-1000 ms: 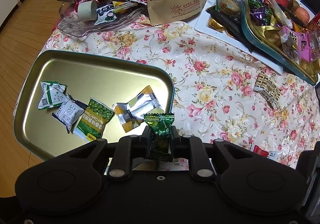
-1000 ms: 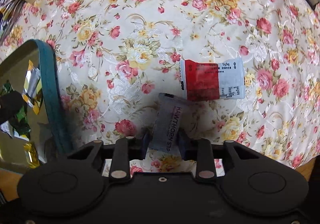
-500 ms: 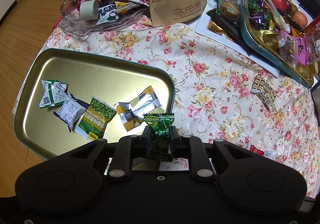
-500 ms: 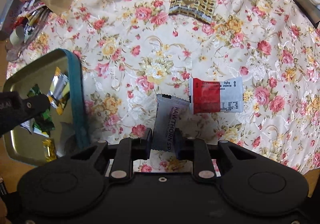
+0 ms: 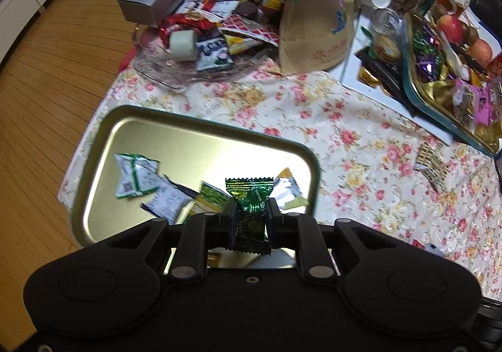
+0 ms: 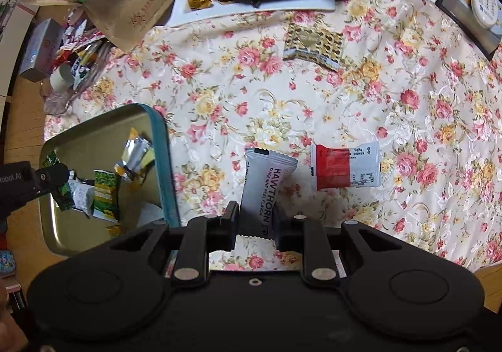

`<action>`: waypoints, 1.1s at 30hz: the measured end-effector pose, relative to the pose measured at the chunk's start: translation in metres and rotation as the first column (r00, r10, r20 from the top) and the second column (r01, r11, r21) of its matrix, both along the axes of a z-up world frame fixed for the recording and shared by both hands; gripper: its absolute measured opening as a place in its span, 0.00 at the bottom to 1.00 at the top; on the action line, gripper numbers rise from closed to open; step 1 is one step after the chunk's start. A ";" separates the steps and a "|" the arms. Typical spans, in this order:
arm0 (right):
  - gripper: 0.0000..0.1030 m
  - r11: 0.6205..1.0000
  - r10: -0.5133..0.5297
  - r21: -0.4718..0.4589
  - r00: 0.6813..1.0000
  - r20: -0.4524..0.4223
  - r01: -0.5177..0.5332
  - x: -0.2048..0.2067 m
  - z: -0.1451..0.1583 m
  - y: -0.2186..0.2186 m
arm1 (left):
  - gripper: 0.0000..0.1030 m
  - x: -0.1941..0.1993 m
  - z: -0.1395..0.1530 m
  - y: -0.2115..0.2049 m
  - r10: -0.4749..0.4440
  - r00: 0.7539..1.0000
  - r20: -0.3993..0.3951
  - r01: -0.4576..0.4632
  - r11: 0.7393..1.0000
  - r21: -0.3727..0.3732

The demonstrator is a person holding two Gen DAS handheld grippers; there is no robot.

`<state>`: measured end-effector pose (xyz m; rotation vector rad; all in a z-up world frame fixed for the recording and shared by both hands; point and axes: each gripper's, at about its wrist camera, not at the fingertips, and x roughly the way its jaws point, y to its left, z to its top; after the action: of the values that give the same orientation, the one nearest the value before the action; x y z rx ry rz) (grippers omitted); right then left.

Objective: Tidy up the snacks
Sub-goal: 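Carry the green candy over the gold tray with the left tool while the right tool grasps the hawthorn packet, then drop the hawthorn packet into the gold tray with the right tool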

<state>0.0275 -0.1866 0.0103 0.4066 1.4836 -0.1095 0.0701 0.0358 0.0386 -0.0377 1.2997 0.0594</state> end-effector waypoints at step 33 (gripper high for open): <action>0.30 0.938 0.333 0.035 0.926 0.176 -0.344 0.021 0.038 0.160 | 0.31 0.010 -0.007 0.117 0.123 0.991 -0.059 -0.126 0.991 -0.052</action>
<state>0.0481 -0.0267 0.0486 0.2005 1.3723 0.2450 0.0805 0.1530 0.0317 -0.1658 1.3534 0.1321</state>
